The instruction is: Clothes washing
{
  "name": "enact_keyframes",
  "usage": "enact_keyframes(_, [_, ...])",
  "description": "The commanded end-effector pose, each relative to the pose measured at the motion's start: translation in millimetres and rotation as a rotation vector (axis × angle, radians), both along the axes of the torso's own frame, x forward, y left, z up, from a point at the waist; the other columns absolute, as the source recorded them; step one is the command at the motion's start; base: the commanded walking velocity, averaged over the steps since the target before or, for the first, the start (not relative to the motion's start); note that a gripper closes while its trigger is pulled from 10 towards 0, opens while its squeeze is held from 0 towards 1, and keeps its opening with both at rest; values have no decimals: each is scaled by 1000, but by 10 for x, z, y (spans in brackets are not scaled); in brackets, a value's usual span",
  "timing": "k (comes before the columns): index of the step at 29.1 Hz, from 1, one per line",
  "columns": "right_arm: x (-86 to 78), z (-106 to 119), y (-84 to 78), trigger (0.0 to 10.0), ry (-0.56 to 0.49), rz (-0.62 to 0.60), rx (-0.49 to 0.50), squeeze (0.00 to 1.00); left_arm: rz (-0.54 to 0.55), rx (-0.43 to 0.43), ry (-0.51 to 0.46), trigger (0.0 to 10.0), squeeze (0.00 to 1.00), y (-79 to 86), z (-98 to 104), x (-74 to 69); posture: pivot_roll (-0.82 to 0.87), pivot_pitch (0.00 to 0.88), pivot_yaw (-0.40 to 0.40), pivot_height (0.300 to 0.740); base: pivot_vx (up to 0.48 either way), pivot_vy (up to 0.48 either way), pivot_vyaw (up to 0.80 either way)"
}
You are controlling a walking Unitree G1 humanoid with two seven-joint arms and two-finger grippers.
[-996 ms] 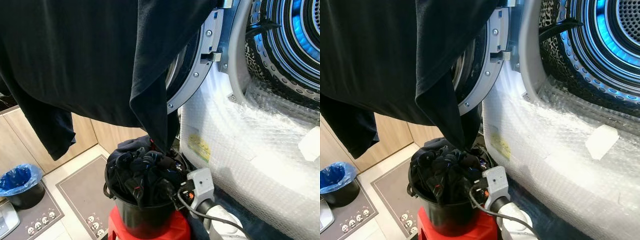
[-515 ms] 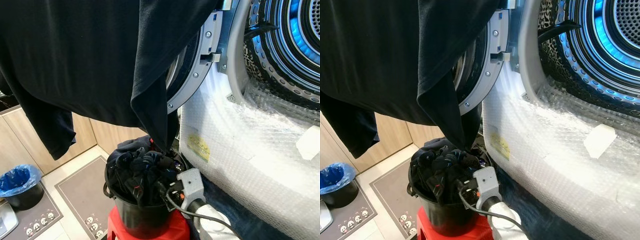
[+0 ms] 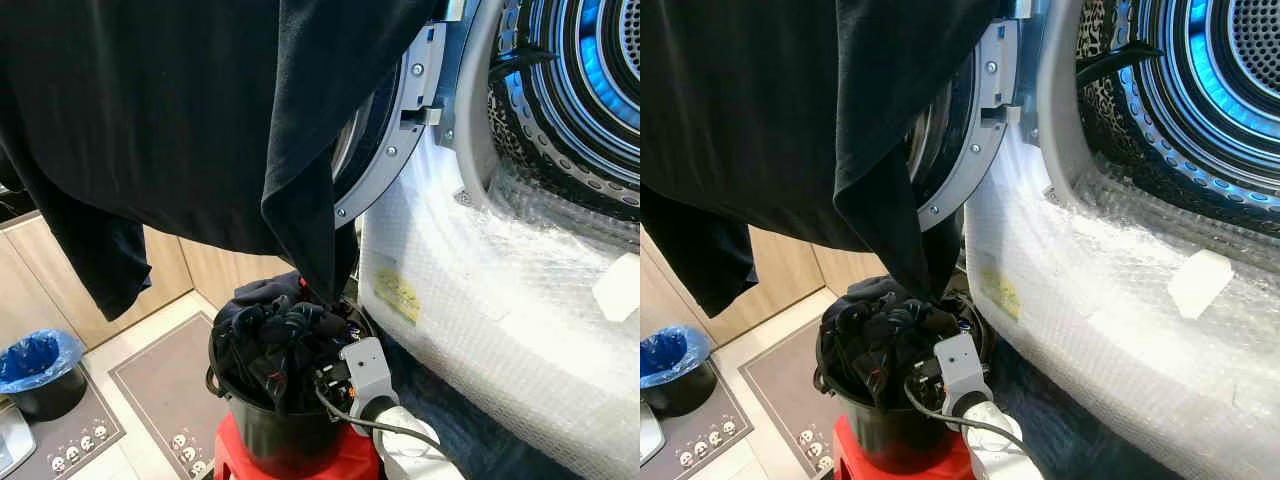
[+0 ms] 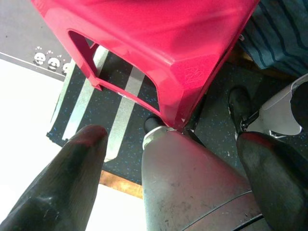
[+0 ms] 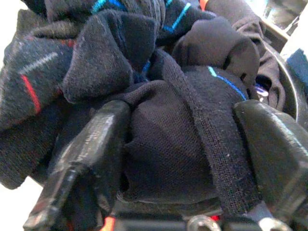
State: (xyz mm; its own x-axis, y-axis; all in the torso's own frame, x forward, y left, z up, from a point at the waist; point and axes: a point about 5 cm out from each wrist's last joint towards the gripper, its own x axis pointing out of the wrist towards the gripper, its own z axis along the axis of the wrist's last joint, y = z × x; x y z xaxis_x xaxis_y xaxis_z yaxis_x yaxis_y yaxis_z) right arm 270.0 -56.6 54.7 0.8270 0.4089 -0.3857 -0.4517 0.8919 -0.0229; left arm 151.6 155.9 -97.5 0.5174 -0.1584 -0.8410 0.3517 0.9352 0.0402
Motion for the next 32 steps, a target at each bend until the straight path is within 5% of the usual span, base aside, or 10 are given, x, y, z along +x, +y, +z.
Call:
enact_keyframes(1, [17, -9, -6, 0, 6, 3, -12, 0, 16, 5, 68, 10000, 0, 14, -71, -177, -8, 0, -11, 740, 0, 0, 0])
enact_keyframes(32, [30, 34, -32, 0, -23, 68, -5, 0, 14, 9, 78, 10000, 0, -23, -84, -207, -4, 0, -33, 740, 0, 0, 0])
